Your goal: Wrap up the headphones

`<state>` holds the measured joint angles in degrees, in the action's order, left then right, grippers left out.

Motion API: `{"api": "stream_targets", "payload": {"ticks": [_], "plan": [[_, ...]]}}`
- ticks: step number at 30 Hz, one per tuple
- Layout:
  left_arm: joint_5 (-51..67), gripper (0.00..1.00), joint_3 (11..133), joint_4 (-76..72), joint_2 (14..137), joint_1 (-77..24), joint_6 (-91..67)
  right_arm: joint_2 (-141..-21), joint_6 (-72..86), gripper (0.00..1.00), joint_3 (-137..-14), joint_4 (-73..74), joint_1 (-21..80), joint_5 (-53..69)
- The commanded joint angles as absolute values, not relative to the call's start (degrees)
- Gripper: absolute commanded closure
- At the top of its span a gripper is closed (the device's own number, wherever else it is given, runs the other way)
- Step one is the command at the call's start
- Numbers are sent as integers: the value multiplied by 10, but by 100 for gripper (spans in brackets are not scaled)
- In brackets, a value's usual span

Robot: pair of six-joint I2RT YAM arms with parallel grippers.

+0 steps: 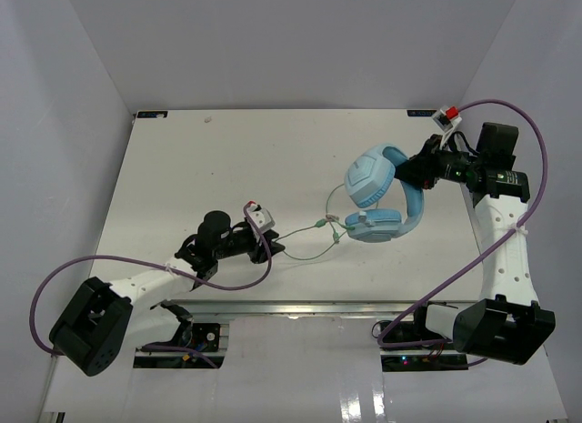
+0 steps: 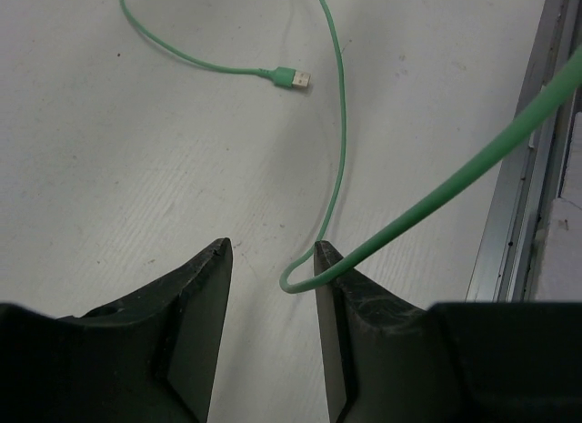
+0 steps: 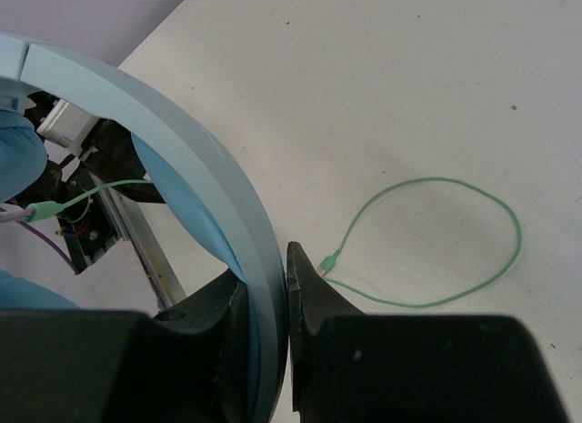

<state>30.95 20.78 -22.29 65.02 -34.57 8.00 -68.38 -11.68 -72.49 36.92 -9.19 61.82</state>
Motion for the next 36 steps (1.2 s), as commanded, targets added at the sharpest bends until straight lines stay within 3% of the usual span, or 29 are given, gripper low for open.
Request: {"api": "stream_targets", "payload": {"ticks": [1,7,10,15,22,31,36], "plan": [[337,47,212,-312,649,-343,33,-682,-65,92,-747,344,-89,668],[351,50,189,-384,669,-343,-26,-683,-44,92,-746,331,-90,679],[362,72,187,-413,691,-343,-49,-683,-37,92,-748,329,-90,683],[395,100,201,-425,712,-343,-66,-682,-33,92,-752,329,-89,680],[391,100,253,-284,671,-343,12,-679,-100,92,-766,373,-79,639],[357,100,390,22,656,-326,134,-637,-236,92,-740,414,16,419],[322,100,453,109,657,-319,145,-610,-267,92,-722,391,34,309]]}}
